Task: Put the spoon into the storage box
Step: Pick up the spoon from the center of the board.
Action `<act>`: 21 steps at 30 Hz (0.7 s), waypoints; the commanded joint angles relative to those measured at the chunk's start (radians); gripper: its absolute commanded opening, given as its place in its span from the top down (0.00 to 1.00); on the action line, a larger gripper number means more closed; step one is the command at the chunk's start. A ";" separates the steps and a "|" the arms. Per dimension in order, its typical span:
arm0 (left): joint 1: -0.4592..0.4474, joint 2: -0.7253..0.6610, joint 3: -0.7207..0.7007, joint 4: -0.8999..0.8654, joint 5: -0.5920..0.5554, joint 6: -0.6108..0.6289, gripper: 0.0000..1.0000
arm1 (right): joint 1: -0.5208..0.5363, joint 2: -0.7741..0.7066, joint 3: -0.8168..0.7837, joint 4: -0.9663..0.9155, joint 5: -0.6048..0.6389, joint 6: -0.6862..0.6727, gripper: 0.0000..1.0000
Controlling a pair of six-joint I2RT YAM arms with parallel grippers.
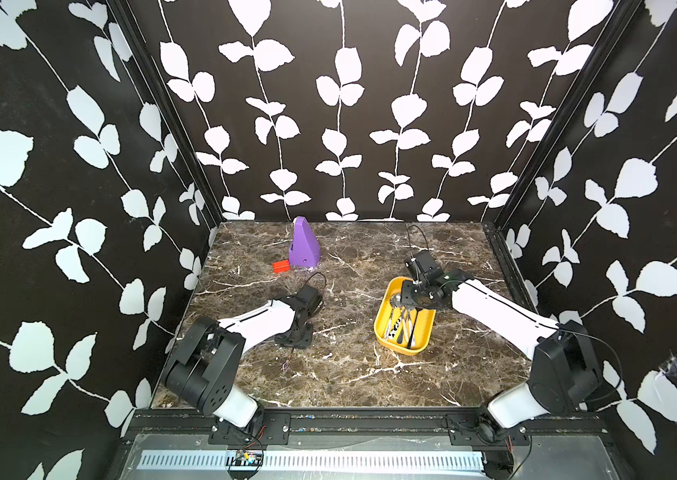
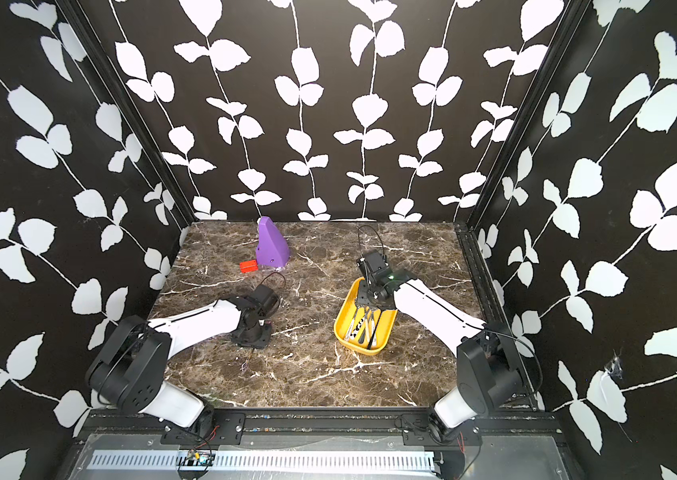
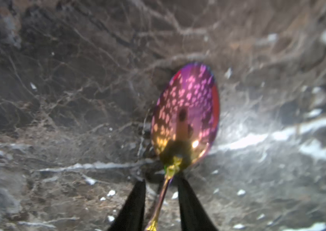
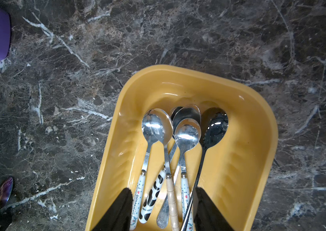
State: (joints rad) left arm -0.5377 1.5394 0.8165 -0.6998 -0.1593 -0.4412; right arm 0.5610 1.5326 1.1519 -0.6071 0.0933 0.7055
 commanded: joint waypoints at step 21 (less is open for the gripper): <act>0.001 -0.003 0.120 0.137 0.264 0.016 1.00 | -0.019 -0.040 -0.021 0.054 -0.019 -0.048 0.49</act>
State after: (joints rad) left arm -0.5354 1.5875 0.9001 -0.6357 -0.0380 -0.4335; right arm 0.5476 1.5295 1.1507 -0.5846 0.0769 0.6872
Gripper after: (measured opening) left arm 0.061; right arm 0.514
